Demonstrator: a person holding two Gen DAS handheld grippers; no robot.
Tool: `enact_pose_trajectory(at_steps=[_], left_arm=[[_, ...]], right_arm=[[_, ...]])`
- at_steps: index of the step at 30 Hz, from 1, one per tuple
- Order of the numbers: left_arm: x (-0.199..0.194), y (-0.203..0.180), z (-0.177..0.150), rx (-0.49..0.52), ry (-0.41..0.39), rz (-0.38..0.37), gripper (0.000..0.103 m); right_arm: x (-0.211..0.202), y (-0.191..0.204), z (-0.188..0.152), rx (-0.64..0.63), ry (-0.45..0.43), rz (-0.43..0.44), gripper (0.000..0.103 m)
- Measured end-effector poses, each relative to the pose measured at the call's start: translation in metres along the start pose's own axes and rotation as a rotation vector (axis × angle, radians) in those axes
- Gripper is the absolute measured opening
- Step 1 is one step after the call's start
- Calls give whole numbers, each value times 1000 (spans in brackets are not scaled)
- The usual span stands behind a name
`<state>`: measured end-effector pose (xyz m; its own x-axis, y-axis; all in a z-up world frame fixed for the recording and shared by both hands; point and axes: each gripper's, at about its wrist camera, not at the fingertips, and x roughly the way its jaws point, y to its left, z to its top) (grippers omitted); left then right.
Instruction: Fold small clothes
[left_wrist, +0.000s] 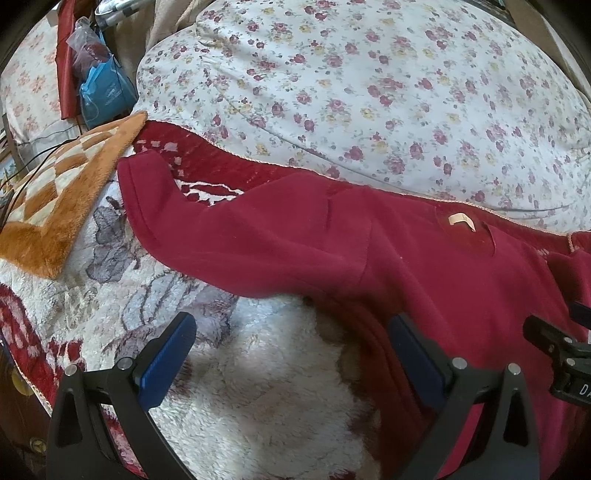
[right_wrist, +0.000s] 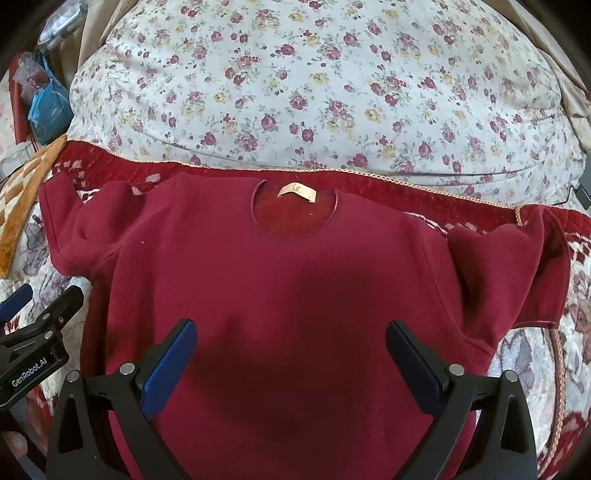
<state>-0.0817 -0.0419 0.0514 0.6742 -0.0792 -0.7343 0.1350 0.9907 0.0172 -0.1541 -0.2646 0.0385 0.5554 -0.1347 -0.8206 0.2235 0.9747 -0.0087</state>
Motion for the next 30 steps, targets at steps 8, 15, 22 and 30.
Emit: enact_pose_trajectory(at_steps=[8,15,22,30], left_arm=[[7,21,13,-44,25,22,103],[35,76,68,-120,11,172,103],[106,139,120,-179,60,400,103],[162,164,142,-181,110,442,86]], right_arm=[[1,2,2,-20,14,8,103],[1,-2,5,-15,17,27,103],[12,-3,3,-16,61,52,103],[25,-8,5,-11,109,71,103]])
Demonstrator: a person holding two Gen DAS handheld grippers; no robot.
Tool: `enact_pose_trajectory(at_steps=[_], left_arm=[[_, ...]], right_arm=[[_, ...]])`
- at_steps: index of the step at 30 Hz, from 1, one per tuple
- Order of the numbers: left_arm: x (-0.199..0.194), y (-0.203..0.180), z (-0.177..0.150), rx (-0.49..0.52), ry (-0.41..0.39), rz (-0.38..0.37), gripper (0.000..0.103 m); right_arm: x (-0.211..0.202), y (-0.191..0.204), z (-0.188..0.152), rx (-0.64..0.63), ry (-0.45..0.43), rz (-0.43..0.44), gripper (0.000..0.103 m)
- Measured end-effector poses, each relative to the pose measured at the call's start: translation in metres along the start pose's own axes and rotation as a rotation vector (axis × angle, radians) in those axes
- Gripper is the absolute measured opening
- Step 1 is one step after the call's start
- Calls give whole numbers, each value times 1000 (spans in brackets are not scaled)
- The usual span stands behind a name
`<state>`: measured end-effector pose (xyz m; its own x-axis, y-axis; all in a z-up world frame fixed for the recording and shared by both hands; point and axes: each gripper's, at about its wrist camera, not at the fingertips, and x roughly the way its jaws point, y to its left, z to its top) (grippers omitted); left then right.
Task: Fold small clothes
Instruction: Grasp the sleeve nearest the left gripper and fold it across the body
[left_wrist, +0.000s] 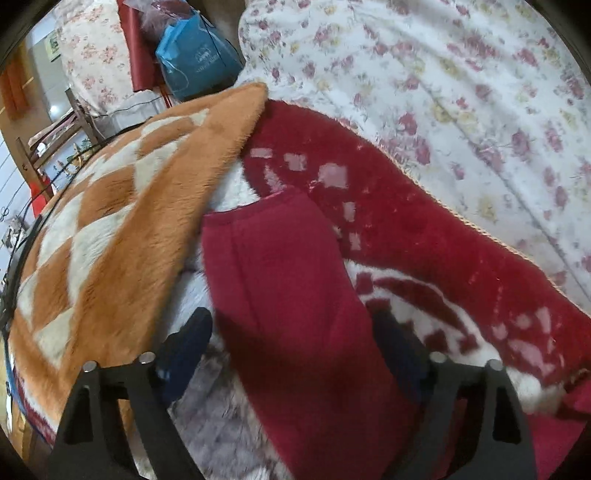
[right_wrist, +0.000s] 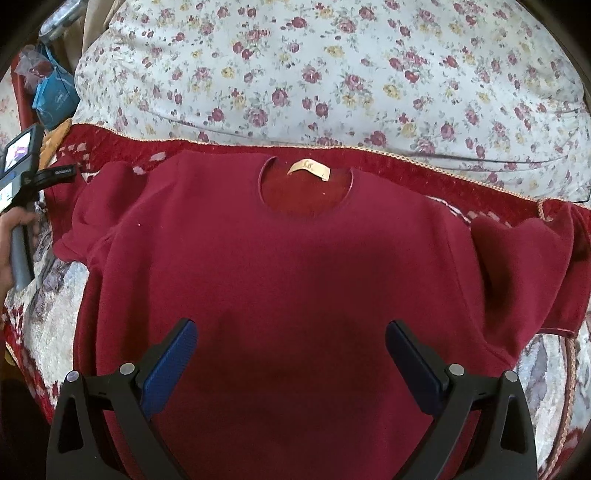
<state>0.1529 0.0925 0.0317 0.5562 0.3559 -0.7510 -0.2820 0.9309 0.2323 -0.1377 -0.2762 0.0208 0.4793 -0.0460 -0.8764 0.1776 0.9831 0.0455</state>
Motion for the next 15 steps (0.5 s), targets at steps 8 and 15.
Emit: enact_pose_trajectory(at_steps=[8,15], left_arm=[[13,-4,4,32,-11,120,77],[-12,0,1,15,-52,182,74]], right_arm=[[9,-13,1,43,42,7,103],[10,-9,0,25,56,-1,103]])
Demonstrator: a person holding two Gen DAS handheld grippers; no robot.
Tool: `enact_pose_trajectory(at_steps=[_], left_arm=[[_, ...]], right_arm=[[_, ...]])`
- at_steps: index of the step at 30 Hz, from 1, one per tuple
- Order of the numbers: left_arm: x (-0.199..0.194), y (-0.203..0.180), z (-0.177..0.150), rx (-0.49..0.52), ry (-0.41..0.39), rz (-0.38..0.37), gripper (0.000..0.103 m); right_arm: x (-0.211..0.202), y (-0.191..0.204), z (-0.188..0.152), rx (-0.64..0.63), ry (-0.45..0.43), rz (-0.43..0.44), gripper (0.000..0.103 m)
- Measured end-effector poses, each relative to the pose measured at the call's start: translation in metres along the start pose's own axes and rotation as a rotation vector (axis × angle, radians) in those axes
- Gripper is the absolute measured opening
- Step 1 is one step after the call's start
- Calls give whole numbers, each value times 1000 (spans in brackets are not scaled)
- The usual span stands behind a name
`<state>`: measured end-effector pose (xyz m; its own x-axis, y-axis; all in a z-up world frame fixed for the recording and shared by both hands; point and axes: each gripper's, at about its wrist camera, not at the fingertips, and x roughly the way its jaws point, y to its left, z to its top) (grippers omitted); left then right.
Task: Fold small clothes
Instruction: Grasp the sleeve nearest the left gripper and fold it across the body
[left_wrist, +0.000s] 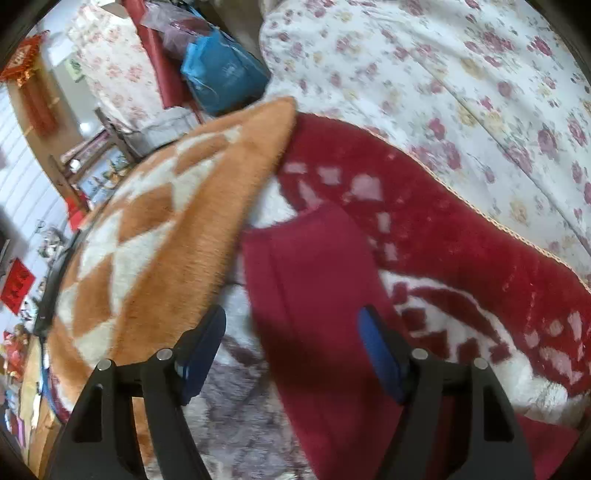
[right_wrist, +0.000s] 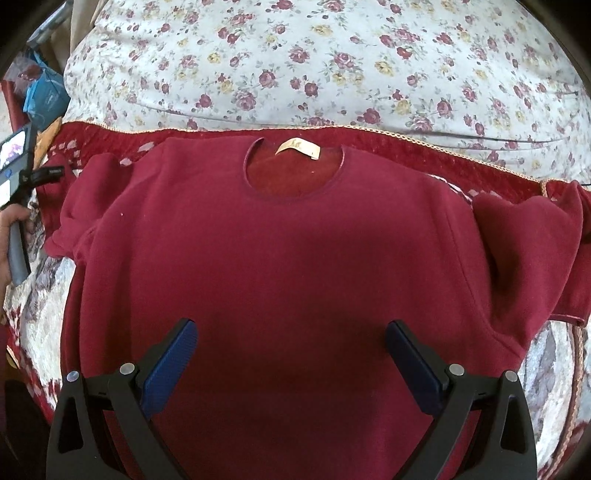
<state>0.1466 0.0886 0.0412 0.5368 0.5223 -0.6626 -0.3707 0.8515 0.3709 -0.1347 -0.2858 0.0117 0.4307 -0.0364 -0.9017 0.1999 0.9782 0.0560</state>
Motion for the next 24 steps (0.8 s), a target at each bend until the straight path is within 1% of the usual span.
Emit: enact_pose_trajectory(at_steps=[1,2,4,6,8,10,11,12,13,14,15,17,19,22,24], left_arm=[[1,2,2,-11,3,-3,76],[3,3,2,-16,11,-1,80],[15,1,3,-13,44,-2,81],[27,-3,-2,-1,85,-32,82],[29,-11,-4,39,53,0,83],[30,-14,-3,50,35,-2,84],[30,-14,-2,49,22,-11,78],[29,-14,-1,49,11,-10,61],[26,-12,1,49,-3,8,48],[23,-10,2,42,-10,6,27],[18,-5,4,18,-13,-53,6],[11,2,8,-22,24,-179,7],[-5,2,7,-34,33,-262,7],[-59,-5,3,-25,0,-439,7],[-100,-17,-4,7,-25,-543,7]], right_arm=[[0,0,0,-2,0,-2,103],[0,1,0,-4,0,-4,103],[1,3,0,-10,3,-7,103],[1,3,-1,-15,5,-9,103],[1,2,0,-14,7,-8,103],[2,2,0,-14,8,-9,103],[2,2,0,-14,9,-10,103],[2,2,0,-15,9,-12,103],[2,2,1,-16,10,-13,103],[3,3,0,-16,10,-14,103],[3,3,0,-16,10,-13,103],[2,3,0,-14,10,-6,103],[0,1,0,-7,7,10,103],[-7,-9,1,28,-18,41,103],[-15,-18,2,56,-49,63,103]])
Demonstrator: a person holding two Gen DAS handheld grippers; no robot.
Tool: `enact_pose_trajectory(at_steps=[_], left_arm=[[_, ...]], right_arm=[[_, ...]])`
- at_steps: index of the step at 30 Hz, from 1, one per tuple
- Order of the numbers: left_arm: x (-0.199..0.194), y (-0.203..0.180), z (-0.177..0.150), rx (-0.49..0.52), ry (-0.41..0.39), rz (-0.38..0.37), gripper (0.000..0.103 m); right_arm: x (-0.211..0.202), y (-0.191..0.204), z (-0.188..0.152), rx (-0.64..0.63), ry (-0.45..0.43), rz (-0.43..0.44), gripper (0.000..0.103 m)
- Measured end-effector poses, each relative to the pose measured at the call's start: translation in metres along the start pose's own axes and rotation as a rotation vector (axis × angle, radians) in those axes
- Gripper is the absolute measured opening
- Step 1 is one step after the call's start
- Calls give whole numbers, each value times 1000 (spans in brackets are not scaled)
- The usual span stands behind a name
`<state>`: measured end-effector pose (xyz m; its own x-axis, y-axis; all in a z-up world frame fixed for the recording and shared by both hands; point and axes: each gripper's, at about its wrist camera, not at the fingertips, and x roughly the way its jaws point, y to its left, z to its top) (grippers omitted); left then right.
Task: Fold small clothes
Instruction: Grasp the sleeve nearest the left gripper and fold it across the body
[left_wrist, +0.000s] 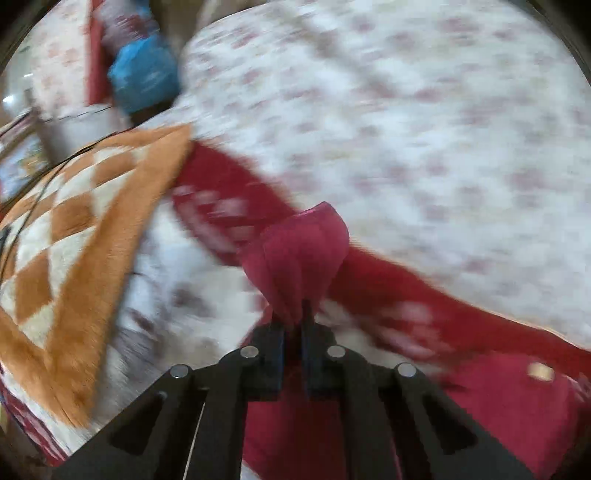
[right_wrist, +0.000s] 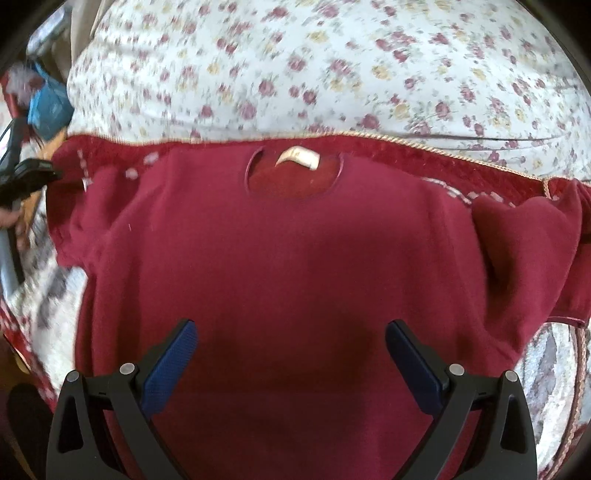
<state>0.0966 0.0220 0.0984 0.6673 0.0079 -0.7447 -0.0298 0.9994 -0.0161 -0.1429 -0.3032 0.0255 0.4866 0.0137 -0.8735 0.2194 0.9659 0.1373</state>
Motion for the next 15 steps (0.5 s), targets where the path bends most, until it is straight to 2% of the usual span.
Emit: enact_pose_trajectory(at_steps=[5,9,15], left_arm=[[-63,-93,-25,117,-36,-219,7],[-94,-176,-59,214,-21,-364,7],[-81,-253,-115,275,92,-456,7]], right_arm=[[-27,-28,11,68,-63,16,103],[-47,-57,15,99,-101,-37,103],[-62,-108,7,179,-122,-68,103]])
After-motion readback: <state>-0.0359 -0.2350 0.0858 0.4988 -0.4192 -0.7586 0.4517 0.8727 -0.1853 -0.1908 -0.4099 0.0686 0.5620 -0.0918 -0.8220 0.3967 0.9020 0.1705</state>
